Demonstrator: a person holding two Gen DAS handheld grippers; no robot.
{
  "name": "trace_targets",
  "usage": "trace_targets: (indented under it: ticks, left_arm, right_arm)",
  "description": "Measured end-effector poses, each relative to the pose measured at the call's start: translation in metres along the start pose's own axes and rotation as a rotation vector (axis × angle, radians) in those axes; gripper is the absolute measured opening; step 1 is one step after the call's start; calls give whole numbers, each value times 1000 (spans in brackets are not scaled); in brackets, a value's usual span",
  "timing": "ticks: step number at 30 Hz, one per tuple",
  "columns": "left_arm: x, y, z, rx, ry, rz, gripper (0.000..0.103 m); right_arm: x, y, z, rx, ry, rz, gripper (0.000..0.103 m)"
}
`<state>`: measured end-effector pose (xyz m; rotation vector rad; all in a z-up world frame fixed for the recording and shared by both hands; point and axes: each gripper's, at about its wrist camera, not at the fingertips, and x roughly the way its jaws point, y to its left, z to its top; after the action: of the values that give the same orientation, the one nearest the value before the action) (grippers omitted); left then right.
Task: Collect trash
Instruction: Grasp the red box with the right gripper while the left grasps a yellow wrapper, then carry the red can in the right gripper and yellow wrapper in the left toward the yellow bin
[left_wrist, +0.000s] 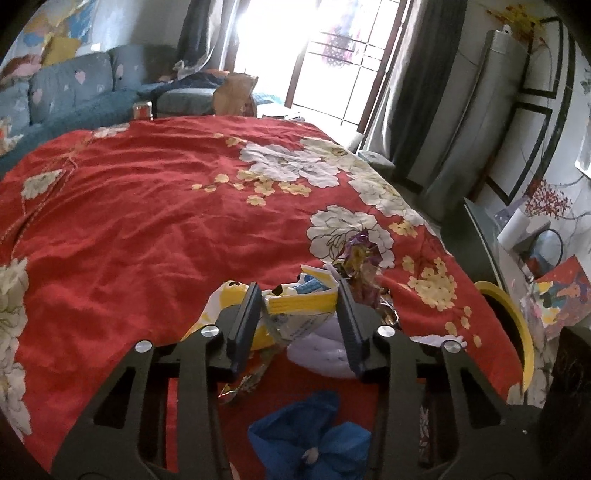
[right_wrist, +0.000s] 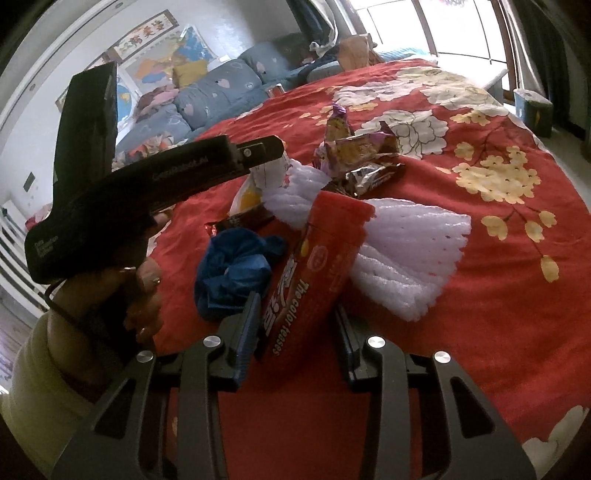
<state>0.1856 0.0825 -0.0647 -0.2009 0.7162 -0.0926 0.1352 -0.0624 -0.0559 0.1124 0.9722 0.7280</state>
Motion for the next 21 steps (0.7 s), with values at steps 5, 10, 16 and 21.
trace_targets:
  ticks: [5, 10, 16, 21]
  left_arm:
    - [-8, 5, -1, -28, -37, -13, 29]
    - [-23, 14, -1, -87, -78, -33, 27]
    - [-46, 22, 2, -130, -141, -43, 27]
    - [-64, 26, 6, -154, -182, -57, 27]
  right_arm:
    - [-1, 1, -1, -13, -6, -11, 35]
    - [-5, 1, -2, -25, -16, -21, 34]
    - [-10, 4, -1, -45, -35, -25, 31]
    - [-15, 10, -1, -68, -51, -25, 28]
